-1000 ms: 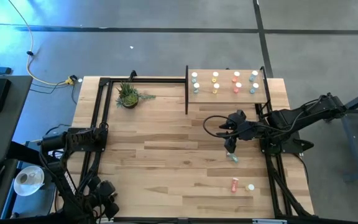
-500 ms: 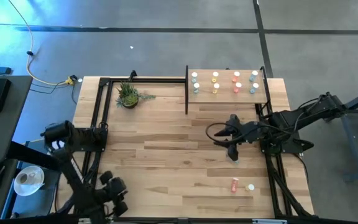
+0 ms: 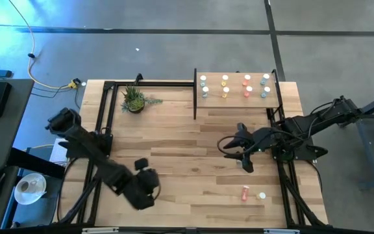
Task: Pick and place medicine bottles onto shelf by color
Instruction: Put the blue pill bottle aligned with the other blue pill bottles on the shelf
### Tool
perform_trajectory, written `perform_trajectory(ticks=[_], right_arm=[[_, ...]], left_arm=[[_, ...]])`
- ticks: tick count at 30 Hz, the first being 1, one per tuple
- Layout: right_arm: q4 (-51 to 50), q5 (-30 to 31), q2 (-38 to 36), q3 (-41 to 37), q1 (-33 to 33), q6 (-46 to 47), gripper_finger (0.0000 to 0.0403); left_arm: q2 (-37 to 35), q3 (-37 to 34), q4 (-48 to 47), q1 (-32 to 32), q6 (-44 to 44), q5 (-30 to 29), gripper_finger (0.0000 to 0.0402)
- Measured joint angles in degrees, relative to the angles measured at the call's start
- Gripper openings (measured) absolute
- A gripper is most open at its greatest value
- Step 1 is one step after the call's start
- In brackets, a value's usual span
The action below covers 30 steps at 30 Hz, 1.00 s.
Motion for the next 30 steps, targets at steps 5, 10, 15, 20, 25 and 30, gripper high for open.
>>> perform_trajectory(ticks=[5,10,15,20,25,30], right_arm=[[0.67,0.85,0.0,0.0,0.0,-3.47,0.016],[2.48,2.98,0.0,0.02,0.0,-6.63,0.016],[3.06,5.9,0.02,0.0,-0.38,-8.67,0.0168],[3.5,6.34,0.02,0.02,-2.57,-8.78,0.0188],[8.34,7.4,0.02,0.0,-5.97,-9.12,0.0196],[11.42,7.51,0.04,0.0,-9.32,-12.07,0.0196]], left_arm=[[-0.93,0.02,6.12,8.03,15.74,4.53,0.0097],[-0.93,0.02,11.59,15.45,27.93,9.38,0.0097],[-0.96,0.02,16.77,21.77,37.18,13.53,0.0097],[-0.96,0.02,21.85,27.5,45.82,15.44,0.0097],[-0.96,0.02,26.56,32.86,53.38,15.48,0.0097],[-0.96,0.02,27.37,37.81,55.59,15.48,0.0097]])
